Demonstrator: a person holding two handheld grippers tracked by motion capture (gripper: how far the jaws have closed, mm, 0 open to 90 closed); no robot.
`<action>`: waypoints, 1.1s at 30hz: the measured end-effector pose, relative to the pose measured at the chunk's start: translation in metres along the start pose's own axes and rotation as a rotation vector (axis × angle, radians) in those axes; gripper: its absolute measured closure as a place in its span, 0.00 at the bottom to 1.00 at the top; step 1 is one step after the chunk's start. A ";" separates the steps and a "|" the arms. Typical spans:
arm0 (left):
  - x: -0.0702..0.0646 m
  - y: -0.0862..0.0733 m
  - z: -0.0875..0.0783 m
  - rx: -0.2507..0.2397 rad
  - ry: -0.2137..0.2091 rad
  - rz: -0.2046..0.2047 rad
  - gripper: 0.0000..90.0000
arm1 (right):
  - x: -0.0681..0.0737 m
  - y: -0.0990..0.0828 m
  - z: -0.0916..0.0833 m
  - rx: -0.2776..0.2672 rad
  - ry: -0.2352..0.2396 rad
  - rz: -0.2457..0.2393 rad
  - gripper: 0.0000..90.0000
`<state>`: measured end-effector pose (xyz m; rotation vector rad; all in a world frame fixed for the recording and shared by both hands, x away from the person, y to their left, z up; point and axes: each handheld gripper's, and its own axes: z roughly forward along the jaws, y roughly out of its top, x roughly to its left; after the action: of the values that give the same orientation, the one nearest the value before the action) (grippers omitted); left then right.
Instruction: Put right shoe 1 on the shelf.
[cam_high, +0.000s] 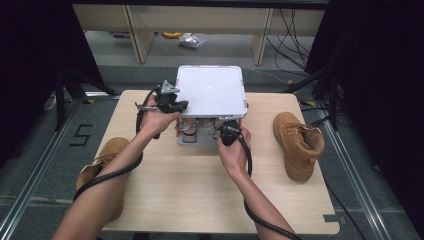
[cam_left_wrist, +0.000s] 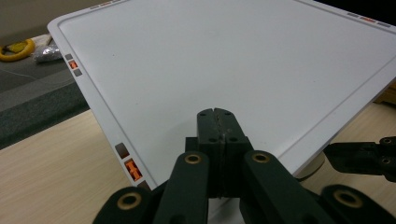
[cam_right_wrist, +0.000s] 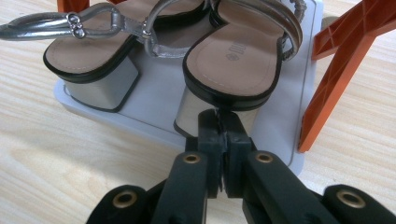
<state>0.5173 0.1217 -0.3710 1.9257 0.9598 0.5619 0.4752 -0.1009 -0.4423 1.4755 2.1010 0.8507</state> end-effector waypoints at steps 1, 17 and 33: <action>0.000 0.000 0.000 0.000 0.000 0.000 1.00 | 0.000 0.000 0.000 0.000 0.000 0.000 0.99; 0.000 0.000 0.000 0.005 0.002 0.001 1.00 | -0.001 -0.005 0.014 0.017 -0.016 -0.003 0.98; 0.000 0.000 0.000 0.004 0.004 0.005 1.00 | 0.001 -0.009 0.024 0.033 -0.007 -0.003 0.95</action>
<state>0.5168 0.1218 -0.3708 1.9315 0.9600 0.5677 0.4849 -0.0968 -0.4654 1.4897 2.1213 0.8124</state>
